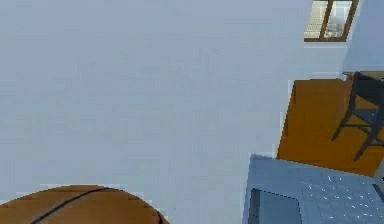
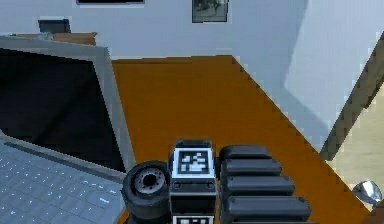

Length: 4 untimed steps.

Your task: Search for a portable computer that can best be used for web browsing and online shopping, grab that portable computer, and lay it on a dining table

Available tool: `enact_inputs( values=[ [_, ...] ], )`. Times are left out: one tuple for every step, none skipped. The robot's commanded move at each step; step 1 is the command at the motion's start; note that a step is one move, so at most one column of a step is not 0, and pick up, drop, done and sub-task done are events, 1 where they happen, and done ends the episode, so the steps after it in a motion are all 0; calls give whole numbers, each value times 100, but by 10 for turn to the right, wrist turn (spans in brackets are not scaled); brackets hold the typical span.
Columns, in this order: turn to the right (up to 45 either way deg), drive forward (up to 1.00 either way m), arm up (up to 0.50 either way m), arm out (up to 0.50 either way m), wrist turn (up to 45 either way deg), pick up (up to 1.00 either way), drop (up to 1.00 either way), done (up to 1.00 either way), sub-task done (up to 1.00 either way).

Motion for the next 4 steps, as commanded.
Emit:
enact_inputs(
  values=[
    [450, 0, 0, 0, 0, 0, 0, 0, 0],
    [180, 0, 0, 0, 0, 0, 0, 0, 0],
    [0, 45, 0, 0, 0, 0, 0, 0, 0],
    [30, 0, 0, 0, 0, 0, 0, 0, 0]
  ],
)
